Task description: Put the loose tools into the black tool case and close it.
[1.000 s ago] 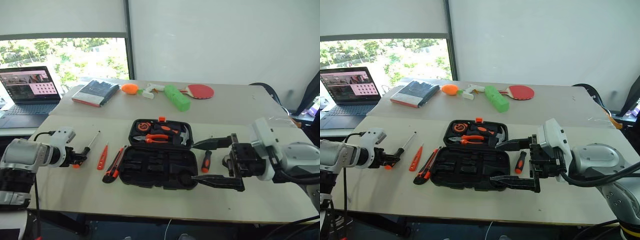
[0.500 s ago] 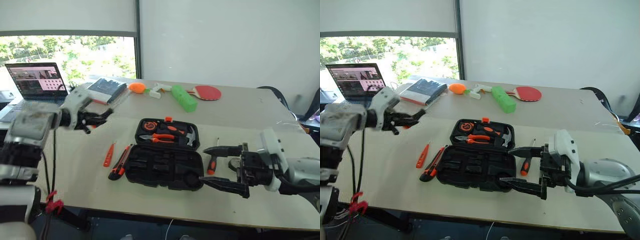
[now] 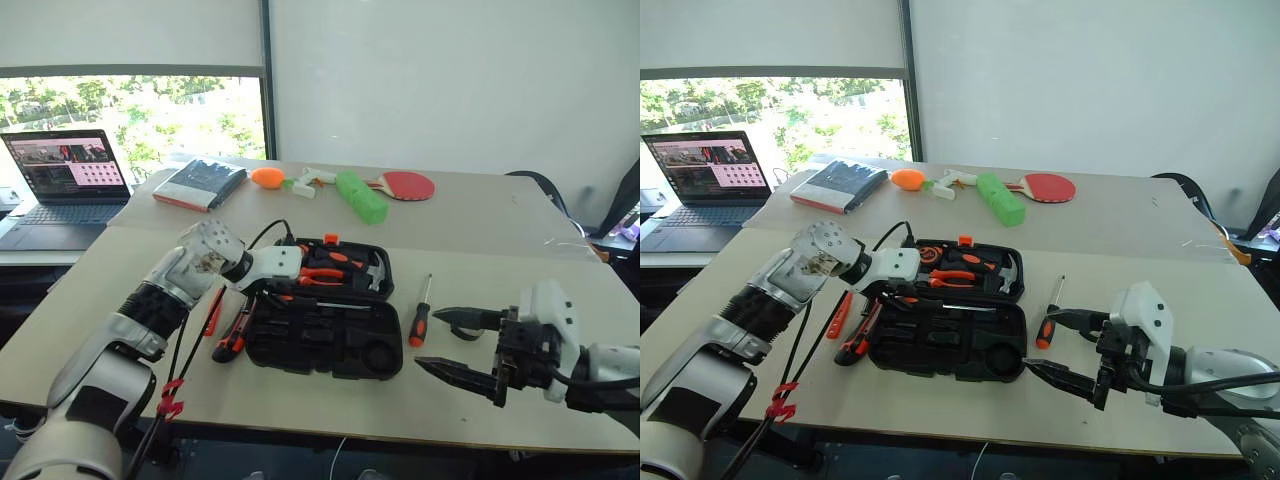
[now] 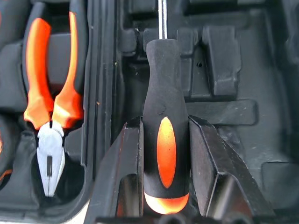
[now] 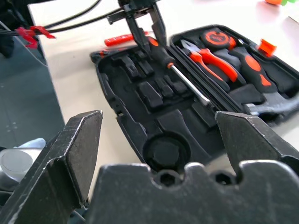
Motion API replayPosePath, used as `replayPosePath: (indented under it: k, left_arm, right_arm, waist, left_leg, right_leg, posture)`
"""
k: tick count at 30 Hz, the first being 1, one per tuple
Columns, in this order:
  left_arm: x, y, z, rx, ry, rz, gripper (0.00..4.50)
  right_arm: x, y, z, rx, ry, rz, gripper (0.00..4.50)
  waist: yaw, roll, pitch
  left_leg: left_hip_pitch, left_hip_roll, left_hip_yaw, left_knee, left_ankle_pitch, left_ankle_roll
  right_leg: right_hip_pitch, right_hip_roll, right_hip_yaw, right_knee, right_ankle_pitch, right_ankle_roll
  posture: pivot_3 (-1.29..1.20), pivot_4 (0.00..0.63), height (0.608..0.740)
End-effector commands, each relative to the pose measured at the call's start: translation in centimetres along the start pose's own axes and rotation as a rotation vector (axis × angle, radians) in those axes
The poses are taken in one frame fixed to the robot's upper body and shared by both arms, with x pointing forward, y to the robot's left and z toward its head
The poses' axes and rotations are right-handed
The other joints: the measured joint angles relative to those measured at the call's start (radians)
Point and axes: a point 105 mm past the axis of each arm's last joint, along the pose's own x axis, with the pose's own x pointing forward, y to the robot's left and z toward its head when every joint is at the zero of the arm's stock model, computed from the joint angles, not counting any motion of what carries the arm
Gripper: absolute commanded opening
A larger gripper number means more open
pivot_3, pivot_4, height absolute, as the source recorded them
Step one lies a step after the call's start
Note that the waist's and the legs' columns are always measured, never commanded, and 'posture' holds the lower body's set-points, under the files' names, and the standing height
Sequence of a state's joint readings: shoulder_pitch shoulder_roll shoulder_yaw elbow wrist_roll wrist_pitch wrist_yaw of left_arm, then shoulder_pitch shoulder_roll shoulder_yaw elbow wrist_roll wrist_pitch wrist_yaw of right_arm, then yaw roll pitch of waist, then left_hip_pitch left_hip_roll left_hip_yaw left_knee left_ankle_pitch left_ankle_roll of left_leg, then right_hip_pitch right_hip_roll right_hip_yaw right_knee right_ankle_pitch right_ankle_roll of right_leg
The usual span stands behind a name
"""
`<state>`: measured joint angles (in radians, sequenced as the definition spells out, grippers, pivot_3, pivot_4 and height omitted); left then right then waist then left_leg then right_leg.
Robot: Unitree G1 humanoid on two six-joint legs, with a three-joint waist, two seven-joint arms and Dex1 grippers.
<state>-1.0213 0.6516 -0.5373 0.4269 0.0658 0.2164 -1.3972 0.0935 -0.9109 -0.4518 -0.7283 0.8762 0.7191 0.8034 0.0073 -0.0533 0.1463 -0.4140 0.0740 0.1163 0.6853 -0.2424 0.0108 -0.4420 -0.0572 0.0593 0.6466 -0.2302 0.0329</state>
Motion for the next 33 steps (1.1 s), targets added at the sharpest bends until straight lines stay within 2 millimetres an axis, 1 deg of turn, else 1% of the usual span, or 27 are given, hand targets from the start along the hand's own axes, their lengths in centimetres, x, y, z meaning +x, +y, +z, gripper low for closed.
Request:
replayPosePath:
  k: [1, 7, 12, 14, 15, 16, 17, 19, 20, 21, 22, 25, 26, 27, 29, 32, 33]
  left_arm:
    - [-0.4, 1.4, 0.3, 0.057, 0.031, 0.050, 0.86]
    - [0.0, 2.1, -0.2, 0.043, 0.033, 0.073, 0.86]
    - [0.5, 2.6, 0.6, 0.039, -0.017, 0.091, 0.86]
    - [0.4, 2.4, 1.1, 0.043, -0.046, 0.067, 1.87]
    - [0.4, 2.3, 1.5, 0.044, -0.060, 0.057, 1.95]
    - [0.2, 2.2, 1.8, 0.048, -0.074, 0.051, 2.40]
    - [0.1, 2.2, 2.1, 0.052, -0.085, 0.050, 2.68]
    - [-0.3, 2.2, 2.6, 0.066, -0.104, 0.051, 3.42]
    - [-0.4, 2.3, 2.8, 0.072, -0.112, 0.052, 3.85]
    - [-0.5, 2.3, 3.0, 0.080, -0.117, 0.052, 4.11]
    - [-0.5, 2.3, 3.2, 0.089, -0.121, 0.049, 4.11]
    - [-0.3, 2.1, 3.7, 0.103, -0.140, 0.031, 3.58]
    - [-0.3, 2.0, 3.7, 0.113, -0.137, 0.025, 3.12]
    - [-0.1, 1.9, 3.7, 0.119, -0.130, 0.023, 2.83]
    - [0.1, 2.0, 3.6, 0.124, -0.120, 0.029, 2.01]
    - [0.8, 2.1, 3.5, 0.126, -0.110, 0.043, 1.01]
    - [1.1, 2.2, 3.5, 0.128, -0.107, 0.053, 0.57]
  right_arm:
    - [-0.6, -0.5, 1.5, -0.040, -0.059, -0.048, 4.50]
    - [-0.2, -0.4, 1.7, -0.035, -0.069, -0.048, 4.50]
    - [0.0, -0.5, 1.7, -0.033, -0.070, -0.041, 4.50]
    - [0.1, -0.6, 1.7, -0.032, -0.069, -0.039, 4.50]
    - [0.1, -0.7, 1.7, -0.031, -0.069, -0.039, 4.50]
    - [0.1, -0.7, 1.6, -0.030, -0.067, -0.037, 4.50]
    - [0.1, -0.7, 1.6, -0.029, -0.065, -0.035, 4.50]
    - [0.2, -0.6, 1.5, -0.027, -0.063, -0.032, 4.50]
    - [0.2, -0.6, 1.4, -0.026, -0.063, -0.030, 4.50]
    - [0.2, -0.6, 1.4, -0.025, -0.062, -0.030, 4.50]
    - [0.3, -0.6, 1.4, -0.024, -0.062, -0.029, 4.50]
    - [0.4, -0.7, 1.3, -0.025, -0.061, -0.029, 4.50]
    - [0.4, -0.7, 1.3, -0.026, -0.061, -0.030, 4.50]
    - [0.4, -0.7, 1.3, -0.027, -0.061, -0.031, 4.50]
    - [0.4, -0.8, 1.3, -0.029, -0.059, -0.033, 4.50]
    - [0.4, -0.8, 1.2, -0.033, -0.053, -0.041, 4.50]
    - [0.3, -0.8, 1.1, -0.034, -0.052, -0.042, 4.50]
  waist:
    - [0.002, 0.000, 0.000]
    - [0.004, 0.000, 0.000]
    - [0.004, 0.000, 0.000]
    - [0.004, 0.000, 0.000]
    - [0.004, 0.000, 0.000]
    - [0.004, 0.000, 0.000]
    - [0.004, 0.000, 0.000]
    - [0.005, 0.000, 0.000]
    - [0.004, 0.000, 0.000]
    - [0.004, 0.000, 0.000]
    - [0.004, 0.000, 0.000]
    - [0.004, 0.000, 0.000]
    - [0.004, 0.000, 0.000]
    - [0.004, 0.000, 0.000]
    - [0.004, 0.000, 0.000]
    - [0.004, 0.000, 0.000]
    - [0.004, 0.000, 0.000]
  left_leg:
    - [0.000, 0.000, 0.000, 0.000, 0.000, 0.000]
    - [-0.001, -0.002, -0.002, 0.000, 0.000, 0.000]
    - [-0.001, -0.003, -0.003, 0.001, 0.000, 0.001]
    - [-0.001, -0.003, -0.003, 0.001, 0.000, 0.001]
    - [-0.001, -0.003, -0.004, 0.001, 0.000, 0.001]
    - [-0.001, -0.003, -0.004, 0.001, 0.000, 0.001]
    - [-0.001, -0.003, -0.004, 0.001, 0.000, 0.001]
    - [-0.001, -0.003, -0.004, 0.001, 0.000, 0.001]
    - [-0.001, -0.003, -0.004, 0.002, 0.000, 0.001]
    - [-0.001, -0.003, -0.004, 0.002, 0.000, 0.001]
    - [-0.001, -0.003, -0.004, 0.002, 0.000, 0.001]
    - [-0.001, -0.003, -0.004, 0.002, 0.000, 0.001]
    - [-0.001, -0.003, -0.004, 0.002, 0.000, 0.001]
    - [-0.001, -0.003, -0.004, 0.002, 0.000, 0.001]
    - [-0.001, -0.003, -0.004, 0.002, 0.000, 0.001]
    - [-0.001, -0.003, -0.004, 0.002, 0.000, 0.001]
    - [-0.001, -0.003, -0.004, 0.002, 0.000, 0.001]
  right_leg:
    - [0.001, 0.000, 0.000, 0.000, 0.000, 0.000]
    - [0.002, -0.001, 0.000, -0.001, -0.001, 0.002]
    - [0.002, -0.001, 0.000, -0.001, -0.001, 0.002]
    - [0.002, -0.001, 0.000, -0.001, -0.001, 0.002]
    - [0.002, -0.001, 0.000, -0.001, -0.001, 0.002]
    - [0.002, -0.001, 0.000, -0.001, -0.001, 0.002]
    - [0.002, -0.001, 0.000, -0.001, -0.001, 0.002]
    - [0.003, -0.001, 0.000, 0.000, -0.001, 0.002]
    - [0.003, -0.001, 0.000, 0.000, -0.001, 0.002]
    - [0.003, -0.001, 0.000, 0.000, -0.001, 0.002]
    - [0.003, -0.001, 0.000, 0.000, -0.001, 0.002]
    - [0.003, -0.001, 0.000, 0.000, -0.001, 0.002]
    - [0.003, -0.001, 0.000, 0.000, -0.001, 0.002]
    - [0.003, -0.001, 0.000, 0.000, -0.001, 0.002]
    - [0.003, -0.001, 0.000, 0.000, -0.001, 0.002]
    - [0.003, -0.001, 0.000, 0.000, -0.001, 0.002]
    - [0.003, -0.001, 0.000, 0.000, -0.001, 0.002]
  posture:
    - [0.00, 0.150, 0.736]
    - [0.00, 0.150, 0.736]
    - [0.00, 0.150, 0.736]
    - [0.00, 0.150, 0.736]
    - [0.00, 0.150, 0.736]
    - [0.00, 0.150, 0.736]
    - [0.00, 0.150, 0.736]
    - [0.00, 0.150, 0.736]
    - [0.00, 0.150, 0.736]
    - [0.00, 0.150, 0.736]
    - [0.00, 0.150, 0.736]
    - [0.00, 0.150, 0.736]
    - [0.00, 0.150, 0.736]
    - [0.00, 0.150, 0.736]
    - [0.00, 0.150, 0.736]
    - [0.00, 0.150, 0.736]
    - [0.00, 0.150, 0.736]
